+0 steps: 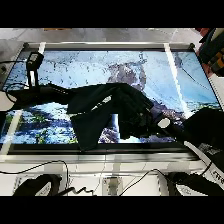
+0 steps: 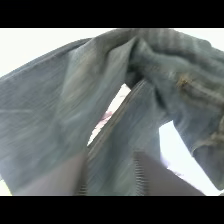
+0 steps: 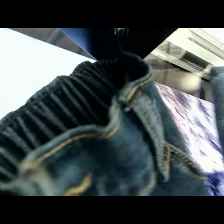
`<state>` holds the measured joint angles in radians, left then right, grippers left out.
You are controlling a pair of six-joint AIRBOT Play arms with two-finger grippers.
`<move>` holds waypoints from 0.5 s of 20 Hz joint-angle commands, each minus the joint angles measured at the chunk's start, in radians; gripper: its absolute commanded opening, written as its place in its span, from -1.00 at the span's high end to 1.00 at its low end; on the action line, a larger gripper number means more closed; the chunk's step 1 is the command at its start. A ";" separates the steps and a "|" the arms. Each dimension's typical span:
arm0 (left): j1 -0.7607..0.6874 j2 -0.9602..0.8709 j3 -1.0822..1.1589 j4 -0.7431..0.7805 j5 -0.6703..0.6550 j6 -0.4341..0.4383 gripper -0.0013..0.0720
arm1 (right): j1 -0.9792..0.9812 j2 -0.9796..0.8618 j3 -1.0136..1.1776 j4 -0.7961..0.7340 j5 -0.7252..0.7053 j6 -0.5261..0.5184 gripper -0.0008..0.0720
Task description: Fold the clothes and pants, and hang the long-sleeved shirts on hangers.
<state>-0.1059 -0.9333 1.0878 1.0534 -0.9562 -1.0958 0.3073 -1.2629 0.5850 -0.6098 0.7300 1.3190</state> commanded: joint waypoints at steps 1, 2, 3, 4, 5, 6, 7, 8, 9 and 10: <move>0.022 -0.030 -0.003 0.189 -0.121 -0.058 0.20 | 0.001 0.013 0.048 0.006 -0.003 -0.005 0.84; 0.041 -0.052 -0.004 0.241 -0.224 -0.067 0.23 | 0.001 0.013 0.071 0.005 0.014 -0.005 0.84; 0.069 -0.079 -0.021 0.256 -0.325 -0.066 0.23 | 0.001 0.013 0.088 0.004 0.023 -0.005 0.84; 0.101 -0.098 -0.054 0.243 -0.390 -0.064 0.23 | 0.001 0.013 0.100 0.004 0.033 -0.009 0.84; 0.132 -0.109 -0.109 0.216 -0.417 -0.064 0.22 | 0.001 0.013 0.108 0.004 0.035 -0.015 0.84; 0.157 -0.108 -0.180 0.156 -0.407 -0.064 0.13 | 0.001 0.013 0.111 0.004 0.036 -0.020 0.84; 0.180 -0.108 -0.265 0.079 -0.400 -0.054 -0.13 | 0.001 0.013 0.111 0.003 0.037 -0.023 0.84; 0.192 -0.108 -0.345 0.025 -0.397 -0.034 -0.34 | 0.001 0.013 0.111 0.003 0.038 -0.030 0.84; 0.195 -0.108 -0.426 0.000 -0.389 -0.006 -0.46 | 0.001 0.013 0.111 0.003 0.039 -0.030 0.84; 0.195 -0.108 -0.493 -0.013 -0.380 0.014 -0.46 | 0.001 0.013 0.111 0.003 0.038 -0.030 0.84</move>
<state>0.0574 -1.0332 0.7761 1.1328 -1.3033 -1.1294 0.3073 -1.2503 0.6876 -0.6067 0.7612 1.2972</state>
